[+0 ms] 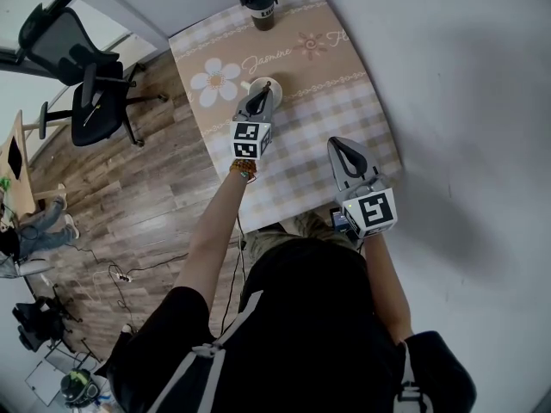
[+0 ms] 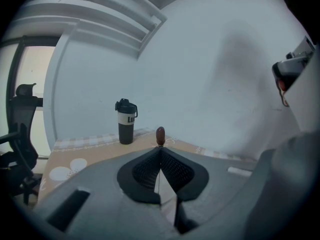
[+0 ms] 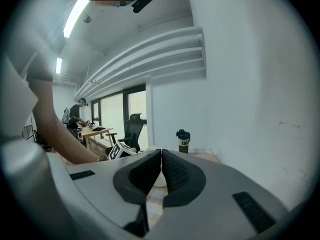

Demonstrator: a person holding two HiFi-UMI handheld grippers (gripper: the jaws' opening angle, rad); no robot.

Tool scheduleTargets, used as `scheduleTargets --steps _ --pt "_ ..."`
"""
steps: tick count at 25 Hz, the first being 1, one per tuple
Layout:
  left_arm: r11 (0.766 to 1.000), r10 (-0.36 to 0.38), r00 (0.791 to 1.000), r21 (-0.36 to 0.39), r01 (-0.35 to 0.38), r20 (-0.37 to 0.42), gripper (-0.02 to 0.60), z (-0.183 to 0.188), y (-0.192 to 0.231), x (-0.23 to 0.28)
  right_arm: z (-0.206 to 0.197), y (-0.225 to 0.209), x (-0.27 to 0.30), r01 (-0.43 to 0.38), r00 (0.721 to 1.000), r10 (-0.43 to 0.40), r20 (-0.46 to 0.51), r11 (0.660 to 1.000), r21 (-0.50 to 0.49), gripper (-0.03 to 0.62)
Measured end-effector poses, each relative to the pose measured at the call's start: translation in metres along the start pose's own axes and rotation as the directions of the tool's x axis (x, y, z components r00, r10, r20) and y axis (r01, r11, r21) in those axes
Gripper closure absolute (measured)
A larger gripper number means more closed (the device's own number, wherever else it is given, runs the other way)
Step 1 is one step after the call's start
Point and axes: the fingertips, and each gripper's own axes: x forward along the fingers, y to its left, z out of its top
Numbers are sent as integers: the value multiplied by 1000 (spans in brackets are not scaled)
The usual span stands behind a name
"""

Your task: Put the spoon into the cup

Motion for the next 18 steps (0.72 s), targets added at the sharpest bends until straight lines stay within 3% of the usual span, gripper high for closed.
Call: scheduleTargets --steps 4,18 --pt "1000 10 1000 -8 -10 -26 569 -12 2 0 -2 -5 -3 9 1000 -9 -3 1000 3 585" --pt "995 33 998 93 -28 -55 569 -22 -2 -8 -3 -5 -2 11 1000 -11 3 1000 11 585"
